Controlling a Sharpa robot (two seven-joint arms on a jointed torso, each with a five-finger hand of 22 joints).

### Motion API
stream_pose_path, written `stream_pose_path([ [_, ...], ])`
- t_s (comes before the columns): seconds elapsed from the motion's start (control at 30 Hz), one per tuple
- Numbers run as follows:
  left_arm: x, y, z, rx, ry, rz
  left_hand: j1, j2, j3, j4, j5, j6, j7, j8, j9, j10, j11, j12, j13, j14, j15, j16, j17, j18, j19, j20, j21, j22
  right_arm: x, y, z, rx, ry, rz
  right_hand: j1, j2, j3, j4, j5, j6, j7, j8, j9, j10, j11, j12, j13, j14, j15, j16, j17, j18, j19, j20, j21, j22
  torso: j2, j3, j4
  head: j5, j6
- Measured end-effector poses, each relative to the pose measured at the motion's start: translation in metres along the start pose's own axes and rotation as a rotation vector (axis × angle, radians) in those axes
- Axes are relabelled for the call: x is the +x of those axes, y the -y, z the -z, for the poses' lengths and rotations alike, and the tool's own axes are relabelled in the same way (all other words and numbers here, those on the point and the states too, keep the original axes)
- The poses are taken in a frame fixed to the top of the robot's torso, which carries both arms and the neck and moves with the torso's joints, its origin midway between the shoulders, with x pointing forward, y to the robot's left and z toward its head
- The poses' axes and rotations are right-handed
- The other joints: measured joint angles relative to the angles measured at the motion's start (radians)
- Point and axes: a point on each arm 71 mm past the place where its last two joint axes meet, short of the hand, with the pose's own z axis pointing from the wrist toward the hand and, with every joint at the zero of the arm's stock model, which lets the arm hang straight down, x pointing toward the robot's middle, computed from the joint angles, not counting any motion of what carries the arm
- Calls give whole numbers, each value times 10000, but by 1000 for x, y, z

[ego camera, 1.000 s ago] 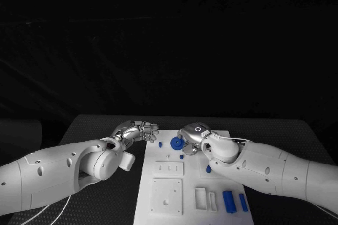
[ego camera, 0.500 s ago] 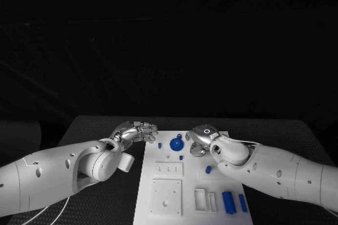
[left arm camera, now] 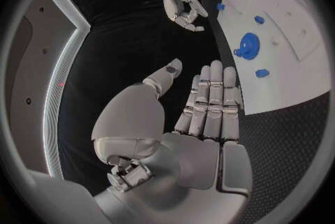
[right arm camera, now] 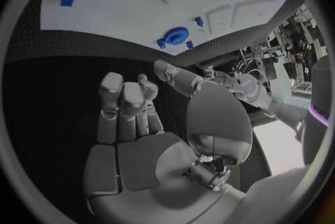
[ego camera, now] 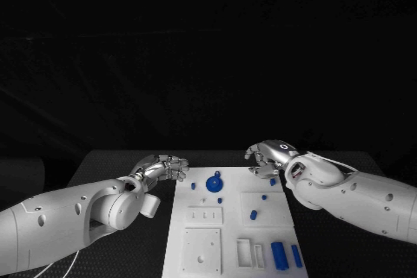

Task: Assemble the parts on the task board

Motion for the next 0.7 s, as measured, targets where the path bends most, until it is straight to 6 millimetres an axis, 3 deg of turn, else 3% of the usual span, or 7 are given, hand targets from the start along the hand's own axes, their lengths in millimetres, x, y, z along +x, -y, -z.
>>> stream_pose_path([
  [0.2, -6, 0, -1, 11, 122, -41, 0, 0, 5, -5, 0, 0, 0, 0, 10, 18, 19, 0, 0, 0, 0, 0, 3, -6, 0, 0, 0, -1, -2, 46, 11, 749, -438, -1099, 77, -78, -1988, -73, -16, -98, 99, 11, 46, -288, 140, 80, 110, -184, 92, -7, 94, -151, -307, 9, 1, 0, -41, 71, -158, -80, 113],
  [0.3, -7, 0, -2, 29, 155, -54, 0, 0, 23, -23, 0, 0, 0, 0, 10, 19, 18, 0, 0, 0, 0, 0, 3, -10, 0, 0, 0, -1, -2, 61, 15, 926, -579, -1443, -124, 123, -3067, -223, -16, -115, 115, 11, 79, -466, 102, 105, 151, -311, 72, -7, 157, -165, -500, -11, -27, 0, -64, 124, -228, -103, 138],
  [0.33, -7, 0, -2, 46, 156, -55, 0, 0, 23, -22, 0, 0, 0, 0, 10, 18, 18, 0, 0, 0, 0, 0, 2, -11, 0, 0, 0, -2, -1, 65, 16, 955, -628, -1532, -137, 137, -3300, -286, -16, -115, 115, 11, 79, -523, 120, 105, 157, -323, 59, -7, 166, -271, -556, -41, -45, 0, -71, 139, -247, -107, 140],
  [0.5, -7, 0, -2, 130, 155, -61, 0, 0, 23, -22, 0, 0, 0, 0, 9, 19, 18, 0, 1, 0, 0, 0, 2, -49, 0, 0, 0, -2, 11, 77, 21, 1049, -921, -1698, 271, 189, -3629, -512, -16, -189, 41, 10, 79, -625, 83, 134, 157, -392, 20, -21, 191, -314, -671, -85, -45, 0, -96, 224, -337, -173, 148],
  [0.7, -7, 1, -3, 183, 115, -53, 0, 0, 45, -45, 0, 0, 0, 0, 19, 19, 18, 0, 1, 0, 0, -1, 11, -53, 0, 0, 0, -3, 25, 91, 27, 1246, -1231, -1757, 641, 141, -3751, -523, -16, -277, 20, 10, 79, -683, 33, 147, 157, -450, -30, -56, 205, -315, -760, -67, -86, 0, -120, 309, -376, -295, 132],
])
